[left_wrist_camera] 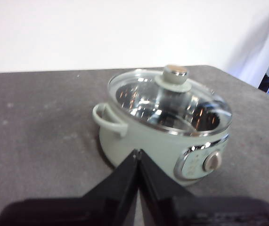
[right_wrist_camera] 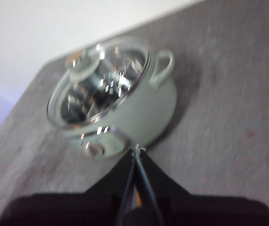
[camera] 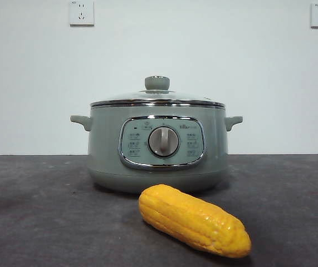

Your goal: Pick up the corn,open the lid,put the corn in the pot,close the lid

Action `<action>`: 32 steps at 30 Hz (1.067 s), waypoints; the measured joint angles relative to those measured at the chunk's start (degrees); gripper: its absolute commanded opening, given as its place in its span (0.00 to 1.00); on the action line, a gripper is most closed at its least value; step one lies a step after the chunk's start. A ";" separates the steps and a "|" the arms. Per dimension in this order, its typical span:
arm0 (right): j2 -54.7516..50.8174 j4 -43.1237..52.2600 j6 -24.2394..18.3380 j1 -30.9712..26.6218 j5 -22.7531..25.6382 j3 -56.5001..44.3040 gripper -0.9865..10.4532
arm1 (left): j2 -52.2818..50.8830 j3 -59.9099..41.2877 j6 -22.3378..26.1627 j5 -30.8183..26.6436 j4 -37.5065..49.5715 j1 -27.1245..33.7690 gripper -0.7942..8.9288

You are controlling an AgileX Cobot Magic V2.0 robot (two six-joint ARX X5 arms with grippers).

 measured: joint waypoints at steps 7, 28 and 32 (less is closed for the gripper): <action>7.91 -4.96 -0.46 0.00 -9.05 4.94 0.09 | 0.24 2.38 -1.81 0.13 -0.37 -5.84 0.08; 23.32 -4.44 1.84 19.17 -2.43 6.08 0.46 | 7.54 2.38 -6.32 16.48 -9.51 -14.64 0.08; 28.44 -4.50 3.48 28.41 4.31 6.64 0.61 | 8.68 2.38 -6.34 16.50 -11.47 -16.28 0.08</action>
